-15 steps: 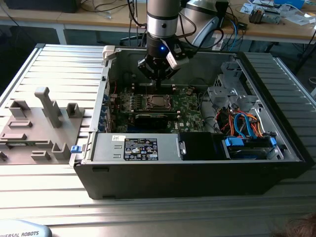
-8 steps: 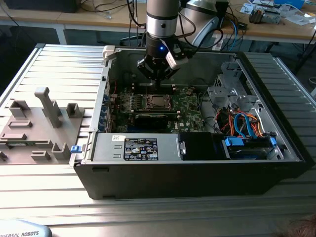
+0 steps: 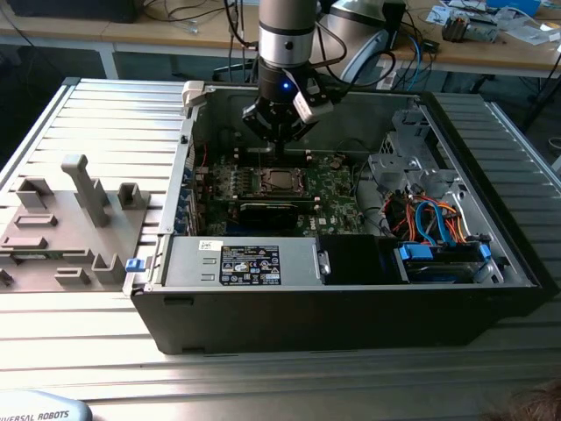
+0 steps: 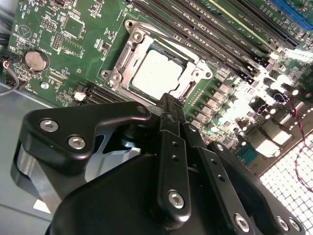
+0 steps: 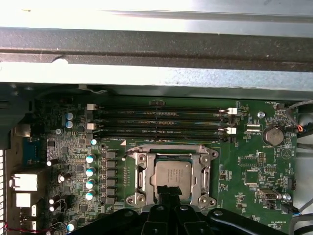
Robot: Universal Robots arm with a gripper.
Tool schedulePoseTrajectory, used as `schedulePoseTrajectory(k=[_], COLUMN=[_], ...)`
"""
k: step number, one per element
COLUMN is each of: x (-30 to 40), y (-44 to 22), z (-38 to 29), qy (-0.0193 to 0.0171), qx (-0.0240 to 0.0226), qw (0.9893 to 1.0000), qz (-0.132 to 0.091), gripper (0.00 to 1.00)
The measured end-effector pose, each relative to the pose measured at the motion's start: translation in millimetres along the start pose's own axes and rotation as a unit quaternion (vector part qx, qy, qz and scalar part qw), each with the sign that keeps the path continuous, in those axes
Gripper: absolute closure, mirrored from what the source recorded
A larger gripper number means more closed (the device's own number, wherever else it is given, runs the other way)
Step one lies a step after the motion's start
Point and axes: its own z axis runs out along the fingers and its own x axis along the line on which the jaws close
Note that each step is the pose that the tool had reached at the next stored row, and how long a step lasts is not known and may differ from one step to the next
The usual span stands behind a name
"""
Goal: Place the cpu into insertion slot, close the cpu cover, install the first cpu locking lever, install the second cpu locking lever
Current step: 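Install the first cpu locking lever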
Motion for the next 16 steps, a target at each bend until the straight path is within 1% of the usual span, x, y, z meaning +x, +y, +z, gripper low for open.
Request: schedulePoseTrajectory(k=[4, 6, 16], x=[1.0, 5.1, 8.7], y=[0.0, 0.1, 0.2], z=[0.0, 0.3, 0.5], qy=[0.0000, 0.0000, 0.0000], qx=[0.0000, 0.0000, 0.0000], qw=[1.0000, 1.0000, 1.0000], qz=[0.000, 0.000, 0.000], gripper=[0.89, 0.89, 0.89])
